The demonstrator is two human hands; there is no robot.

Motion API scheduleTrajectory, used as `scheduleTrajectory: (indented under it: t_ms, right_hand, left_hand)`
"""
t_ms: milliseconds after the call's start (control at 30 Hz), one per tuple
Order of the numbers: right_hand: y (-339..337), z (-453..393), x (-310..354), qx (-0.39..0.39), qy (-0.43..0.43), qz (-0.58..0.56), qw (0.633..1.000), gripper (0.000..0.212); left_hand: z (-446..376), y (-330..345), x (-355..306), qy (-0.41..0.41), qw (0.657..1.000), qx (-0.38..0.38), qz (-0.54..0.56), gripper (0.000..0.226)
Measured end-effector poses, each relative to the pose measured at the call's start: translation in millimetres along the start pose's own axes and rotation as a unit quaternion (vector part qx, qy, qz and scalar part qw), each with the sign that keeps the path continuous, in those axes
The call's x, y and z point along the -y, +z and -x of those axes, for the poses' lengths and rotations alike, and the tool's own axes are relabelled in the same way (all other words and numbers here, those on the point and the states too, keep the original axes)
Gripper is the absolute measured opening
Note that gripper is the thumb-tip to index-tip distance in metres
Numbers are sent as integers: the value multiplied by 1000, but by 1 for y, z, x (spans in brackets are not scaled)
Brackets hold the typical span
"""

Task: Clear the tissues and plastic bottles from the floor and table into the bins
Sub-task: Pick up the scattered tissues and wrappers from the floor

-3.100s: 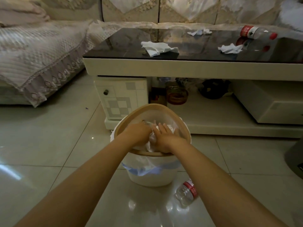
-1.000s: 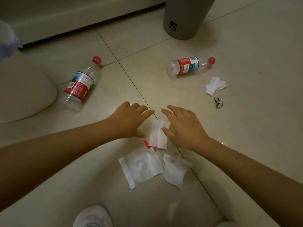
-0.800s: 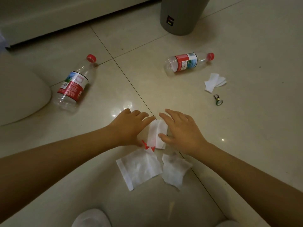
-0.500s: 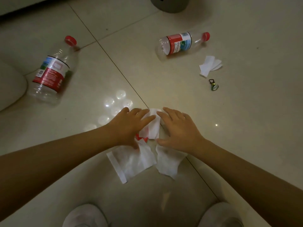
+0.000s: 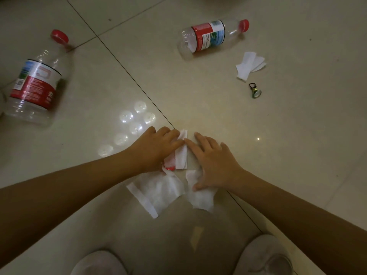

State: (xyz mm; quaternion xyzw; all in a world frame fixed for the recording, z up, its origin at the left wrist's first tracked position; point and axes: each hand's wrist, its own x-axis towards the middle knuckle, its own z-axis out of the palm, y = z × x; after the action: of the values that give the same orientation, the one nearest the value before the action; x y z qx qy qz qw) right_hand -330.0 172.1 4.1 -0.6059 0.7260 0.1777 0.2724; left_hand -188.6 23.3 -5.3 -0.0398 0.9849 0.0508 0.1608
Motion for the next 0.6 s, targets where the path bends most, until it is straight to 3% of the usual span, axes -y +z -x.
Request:
scheduleTrajectory:
  t_ms: [67, 167, 267, 400, 600]
  right_hand:
    - [0, -1, 2, -17, -3, 3, 1000, 123]
    - [-3, -4, 4, -29, -8, -13, 999, 113]
    - [-6, -7, 1, -49, -10, -34, 998, 98]
    - [-8, -12, -3, -73, -8, -97, 993, 64]
    - [-7, -20, -11, -96, 15, -159, 983, 26]
  left_hand:
    - [-2, 5, 2, 22, 999, -44, -3, 63]
    - [-5, 6, 4, 40, 996, -75, -3, 46]
    - [-9, 7, 5, 37, 998, -56, 5, 33]
    - [-12, 4, 10, -7, 1000, -19, 2, 28]
    - [-7, -4, 31, -100, 993, -63, 9, 11]
